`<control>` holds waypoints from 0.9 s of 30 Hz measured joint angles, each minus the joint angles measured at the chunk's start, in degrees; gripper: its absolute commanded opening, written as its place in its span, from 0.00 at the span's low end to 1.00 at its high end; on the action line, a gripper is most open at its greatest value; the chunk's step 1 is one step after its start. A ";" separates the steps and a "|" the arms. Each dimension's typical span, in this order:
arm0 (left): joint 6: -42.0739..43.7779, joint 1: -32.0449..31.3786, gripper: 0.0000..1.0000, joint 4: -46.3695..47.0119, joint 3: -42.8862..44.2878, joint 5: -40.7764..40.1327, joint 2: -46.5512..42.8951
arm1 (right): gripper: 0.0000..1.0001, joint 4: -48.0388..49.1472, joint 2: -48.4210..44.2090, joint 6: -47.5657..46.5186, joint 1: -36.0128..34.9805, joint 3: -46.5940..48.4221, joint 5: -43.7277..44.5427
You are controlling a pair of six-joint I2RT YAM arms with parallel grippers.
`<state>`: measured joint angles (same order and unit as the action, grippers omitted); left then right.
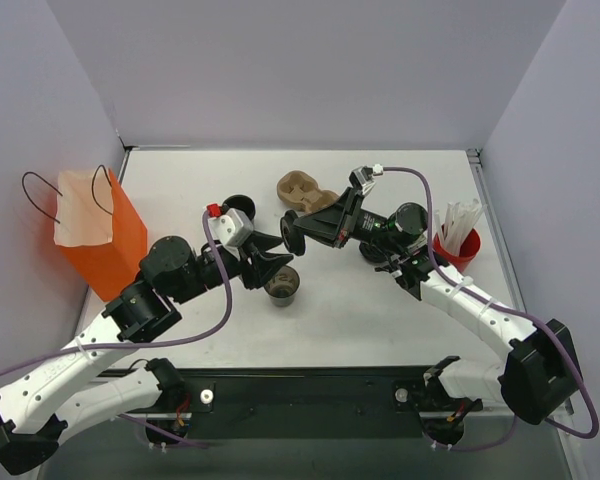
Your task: Pack the takeout coffee
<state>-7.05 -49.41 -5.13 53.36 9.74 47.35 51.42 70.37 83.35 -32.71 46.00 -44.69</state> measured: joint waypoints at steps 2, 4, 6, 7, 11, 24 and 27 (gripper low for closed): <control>-0.31 0.00 0.49 0.46 0.00 -0.35 0.39 | 0.07 -0.02 0.00 0.39 0.00 -0.35 0.57; -0.39 -0.02 0.49 0.76 0.00 -0.79 0.94 | 0.07 -0.07 0.00 0.66 0.00 -0.59 1.07; -0.46 0.00 0.49 0.92 -0.04 -1.07 1.44 | 0.07 -0.09 -0.02 0.94 0.00 -0.61 1.46; -0.50 -0.02 0.50 1.05 -0.17 -1.25 1.57 | 0.07 -0.09 -0.09 1.03 0.00 -0.61 1.64; -0.79 -0.02 0.53 1.88 -0.57 -2.16 1.62 | 0.07 -0.07 -0.68 1.46 0.00 -1.03 2.14; -1.90 -0.04 0.47 6.43 -2.56 -0.83 2.93 | 0.07 1.49 -0.85 3.30 0.00 -1.81 2.36; -2.45 -0.04 0.46 6.78 -3.56 -0.59 2.95 | 0.07 2.01 -0.85 3.82 0.00 -1.97 2.43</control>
<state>-9.50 -49.45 1.65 49.80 9.15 50.30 53.43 69.52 87.18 -32.71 44.03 -42.26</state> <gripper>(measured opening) 0.466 0.148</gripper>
